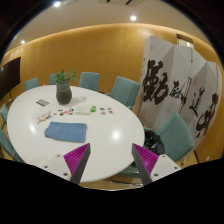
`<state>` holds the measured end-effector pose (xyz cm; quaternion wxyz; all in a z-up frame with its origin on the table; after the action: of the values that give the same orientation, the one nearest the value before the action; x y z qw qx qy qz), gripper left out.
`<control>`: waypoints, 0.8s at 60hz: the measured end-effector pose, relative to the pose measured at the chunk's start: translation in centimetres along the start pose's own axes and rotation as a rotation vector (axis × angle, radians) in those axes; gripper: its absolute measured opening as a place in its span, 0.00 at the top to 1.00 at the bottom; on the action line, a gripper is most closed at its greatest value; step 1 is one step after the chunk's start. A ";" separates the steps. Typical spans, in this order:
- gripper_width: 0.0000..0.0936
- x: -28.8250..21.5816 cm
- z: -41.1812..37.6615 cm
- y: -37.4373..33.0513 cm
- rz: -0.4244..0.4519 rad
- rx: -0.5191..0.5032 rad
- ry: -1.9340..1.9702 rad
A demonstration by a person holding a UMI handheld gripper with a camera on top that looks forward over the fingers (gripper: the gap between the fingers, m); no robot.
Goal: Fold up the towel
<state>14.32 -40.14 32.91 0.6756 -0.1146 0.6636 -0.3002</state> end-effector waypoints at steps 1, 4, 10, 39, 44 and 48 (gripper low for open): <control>0.07 0.2 0.0 0.0 -0.005 0.002 -0.001; 0.07 0.8 0.0 0.2 -0.023 0.006 -0.002; 0.08 3.5 -1.9 1.9 -0.059 0.005 0.012; 0.07 6.7 -35.4 16.8 -0.119 -0.270 0.004; 0.07 5.4 -41.6 22.4 -0.104 -0.271 0.011; 0.07 4.5 -45.2 26.5 -0.104 -0.259 -0.007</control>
<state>-22.91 -10.65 10.33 0.6409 -0.2360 0.6876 -0.2465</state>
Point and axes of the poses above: the point between the fingertips, and its own axes, seen from behind it with the camera up: z to the right, x down, y forward, the way the camera looks, the point moved 3 cm from there along -y, backward, against the way the camera looks, and after that the axes turned 1 degree about -x, right-handed, at the moved point
